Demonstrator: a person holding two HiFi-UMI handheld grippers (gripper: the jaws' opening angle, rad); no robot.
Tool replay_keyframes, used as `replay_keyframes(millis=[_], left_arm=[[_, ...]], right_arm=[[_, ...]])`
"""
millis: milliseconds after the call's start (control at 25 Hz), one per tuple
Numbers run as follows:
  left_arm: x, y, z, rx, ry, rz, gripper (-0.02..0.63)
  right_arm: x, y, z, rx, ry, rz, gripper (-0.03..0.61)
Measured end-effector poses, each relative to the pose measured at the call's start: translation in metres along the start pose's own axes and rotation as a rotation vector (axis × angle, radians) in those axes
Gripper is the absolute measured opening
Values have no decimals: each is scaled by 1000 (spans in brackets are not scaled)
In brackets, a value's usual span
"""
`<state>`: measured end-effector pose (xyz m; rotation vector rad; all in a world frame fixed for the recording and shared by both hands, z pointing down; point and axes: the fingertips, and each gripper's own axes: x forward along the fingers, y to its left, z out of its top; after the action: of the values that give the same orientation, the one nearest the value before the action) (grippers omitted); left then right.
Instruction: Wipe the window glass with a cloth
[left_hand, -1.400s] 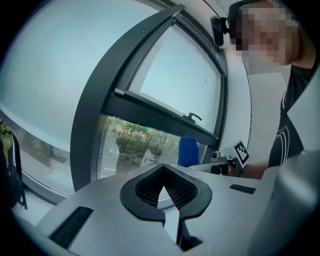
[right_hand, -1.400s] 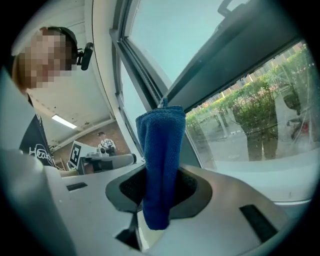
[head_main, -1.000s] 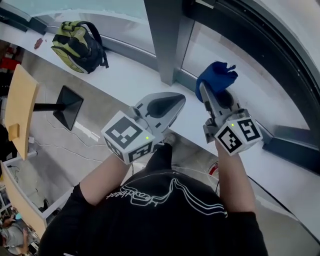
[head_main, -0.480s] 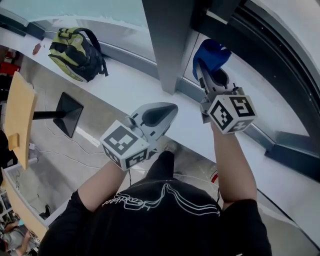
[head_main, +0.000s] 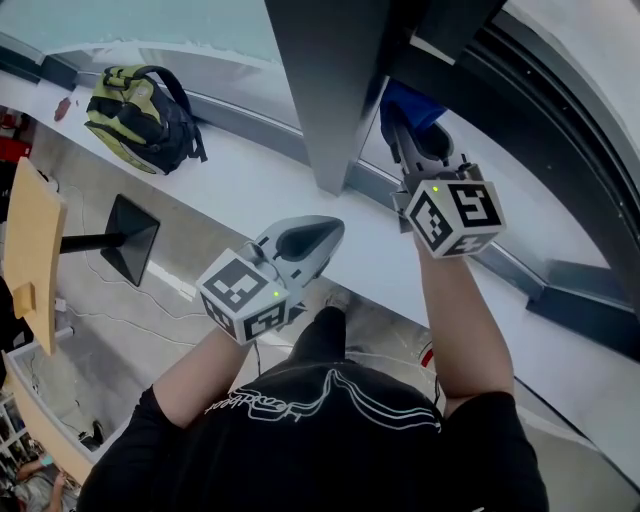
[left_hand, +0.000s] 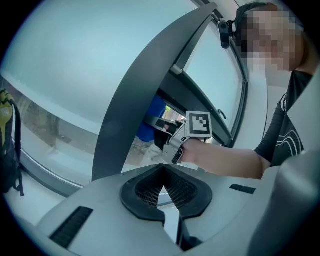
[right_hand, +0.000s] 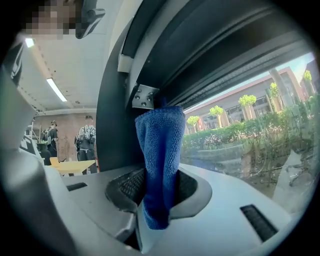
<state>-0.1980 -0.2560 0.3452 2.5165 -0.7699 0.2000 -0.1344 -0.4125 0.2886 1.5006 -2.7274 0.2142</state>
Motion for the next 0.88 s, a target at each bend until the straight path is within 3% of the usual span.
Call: replay_keyframes(millis=[360, 680, 880], left_arm=[[21, 7, -1, -45, 7, -44, 5], [50, -5, -1, -28, 26, -58, 5], [68, -21, -15, -45, 42, -46, 5]], right_arm=[[0, -2, 13, -20, -21, -22, 93], [-22, -13, 14, -52, -35, -10, 92], [-56, -37, 5, -4, -43, -38, 92]])
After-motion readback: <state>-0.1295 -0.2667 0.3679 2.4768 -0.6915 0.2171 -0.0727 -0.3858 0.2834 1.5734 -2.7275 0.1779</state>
